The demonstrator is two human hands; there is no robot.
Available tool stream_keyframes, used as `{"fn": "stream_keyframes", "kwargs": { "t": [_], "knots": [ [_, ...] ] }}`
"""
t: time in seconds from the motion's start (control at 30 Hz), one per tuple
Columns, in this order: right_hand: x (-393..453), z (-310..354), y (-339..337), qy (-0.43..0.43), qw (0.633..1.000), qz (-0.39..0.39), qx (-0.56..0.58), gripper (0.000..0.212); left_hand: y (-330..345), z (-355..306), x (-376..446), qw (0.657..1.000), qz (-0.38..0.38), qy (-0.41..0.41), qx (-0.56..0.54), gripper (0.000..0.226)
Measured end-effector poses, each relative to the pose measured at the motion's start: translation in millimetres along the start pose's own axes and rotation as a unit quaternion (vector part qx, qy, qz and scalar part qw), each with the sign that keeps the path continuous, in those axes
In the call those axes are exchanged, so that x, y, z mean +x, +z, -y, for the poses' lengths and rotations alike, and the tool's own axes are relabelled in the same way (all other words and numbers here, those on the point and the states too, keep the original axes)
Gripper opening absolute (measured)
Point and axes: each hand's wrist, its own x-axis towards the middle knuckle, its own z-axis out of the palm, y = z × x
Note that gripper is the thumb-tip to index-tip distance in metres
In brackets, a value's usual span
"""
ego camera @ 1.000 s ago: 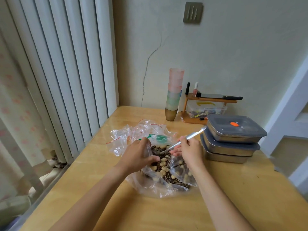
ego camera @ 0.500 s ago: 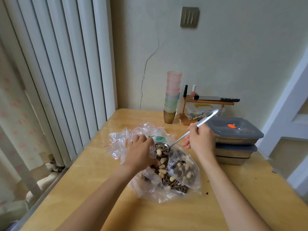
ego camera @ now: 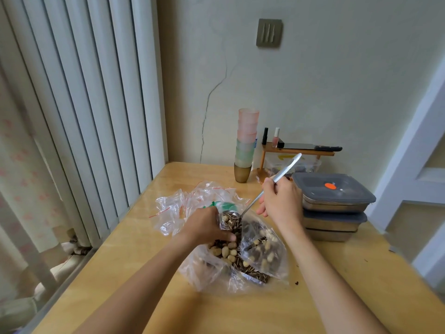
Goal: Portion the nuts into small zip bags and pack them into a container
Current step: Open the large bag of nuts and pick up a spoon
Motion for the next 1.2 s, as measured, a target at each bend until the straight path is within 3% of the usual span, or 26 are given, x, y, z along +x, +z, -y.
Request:
{"fn": "stream_keyframes", "kwargs": {
  "t": [0.23, 0.37, 0.43, 0.57, 0.7, 0.8, 0.9, 1.0, 1.2],
  "knots": [
    [6.9, -10.2, 8.8, 0.077, 0.997, 0.023, -0.007, 0.037, -2.6, -2.5, 2.1, 0.998, 0.062, -0.012, -0.022, 0.054],
    [9.1, -12.0, 7.5, 0.052, 0.998, 0.016, -0.021, 0.037, -9.9, -4.0, 3.6, 0.991, 0.127, 0.01, -0.037, 0.043],
    [10.7, -10.2, 6.0, 0.037, 0.999, 0.011, -0.027, 0.037, -13.6, -6.1, 3.9, 0.989, 0.146, 0.018, -0.008, 0.05],
    [12.3, 2.1, 2.5, -0.012, 0.999, 0.005, -0.051, 0.037, -15.9, -9.1, 9.5, 0.993, 0.085, 0.021, 0.077, 0.057],
    [11.6, 11.6, 7.4, -0.068, 0.995, -0.009, -0.073, 0.034, -10.2, -9.1, 14.4, 0.988, 0.137, 0.034, -0.057, 0.049],
    [10.5, 16.1, 13.1, -0.107, 0.991, -0.011, -0.085, 0.033, -7.1, -9.7, 7.7, 0.992, 0.076, 0.039, -0.096, 0.046],
    [8.7, 24.0, 11.1, -0.141, 0.985, -0.003, -0.104, 0.032, 2.7, 2.9, 3.5, 0.994, 0.004, 0.077, -0.082, 0.068],
    [11.7, 33.9, 9.3, -0.166, 0.977, 0.027, -0.134, 0.03, 15.9, 17.1, 0.2, 0.986, -0.041, 0.113, -0.117, 0.073],
    [19.9, 61.1, 14.7, -0.215, 0.957, 0.098, -0.17, 0.031, 22.1, 13.7, -4.3, 0.979, -0.062, 0.116, -0.154, 0.078]
  ]
}}
